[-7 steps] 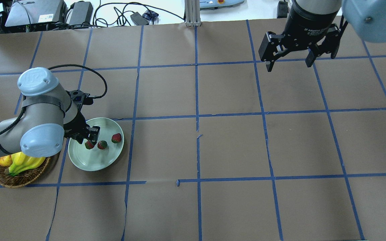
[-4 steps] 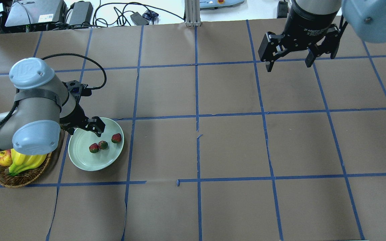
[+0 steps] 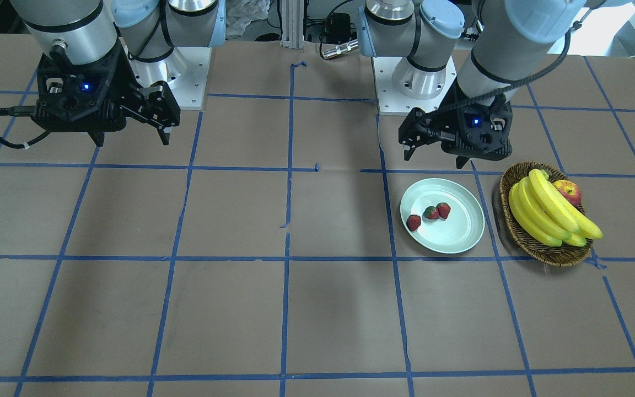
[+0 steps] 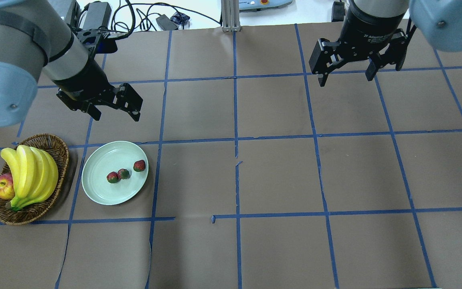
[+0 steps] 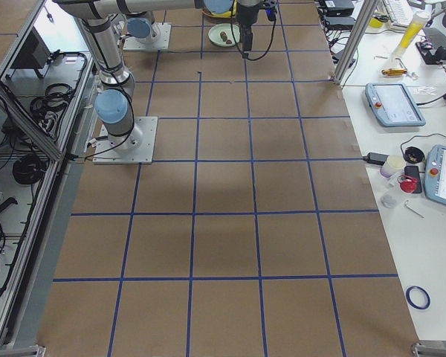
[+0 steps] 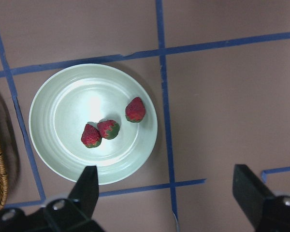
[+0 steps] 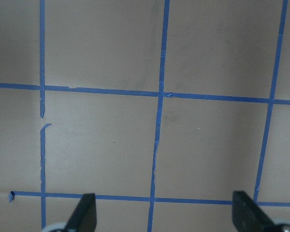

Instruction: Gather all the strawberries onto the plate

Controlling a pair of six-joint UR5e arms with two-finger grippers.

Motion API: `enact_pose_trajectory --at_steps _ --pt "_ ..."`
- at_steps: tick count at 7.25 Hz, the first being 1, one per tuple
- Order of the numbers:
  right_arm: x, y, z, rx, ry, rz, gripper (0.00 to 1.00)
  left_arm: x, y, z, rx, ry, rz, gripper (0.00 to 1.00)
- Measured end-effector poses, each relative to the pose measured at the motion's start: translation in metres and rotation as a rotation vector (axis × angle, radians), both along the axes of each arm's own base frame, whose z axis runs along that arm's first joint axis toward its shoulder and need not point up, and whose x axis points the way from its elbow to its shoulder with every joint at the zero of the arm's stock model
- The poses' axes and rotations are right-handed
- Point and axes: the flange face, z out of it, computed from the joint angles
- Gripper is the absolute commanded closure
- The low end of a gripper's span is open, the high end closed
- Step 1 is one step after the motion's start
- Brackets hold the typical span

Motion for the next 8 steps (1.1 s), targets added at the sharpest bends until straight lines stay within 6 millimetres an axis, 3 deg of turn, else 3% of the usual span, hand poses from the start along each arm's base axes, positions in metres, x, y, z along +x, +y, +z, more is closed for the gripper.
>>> enact_pose_trajectory --at_steps 1,3,8 --pt "0.0 0.0 0.001 -0.002 -0.001 0.0 0.0 -0.005 0.002 0.023 -0.026 0.009 0.034 0.0" --pt "0.0 -0.002 0.005 -0.013 -0.004 -0.002 0.0 -0.006 0.009 0.044 -0.061 -0.003 0.064 0.0" --pt "0.001 -0.003 0.011 -0.032 -0.007 -0.001 0.0 0.003 0.009 0.047 -0.075 -0.088 0.079 0.0"
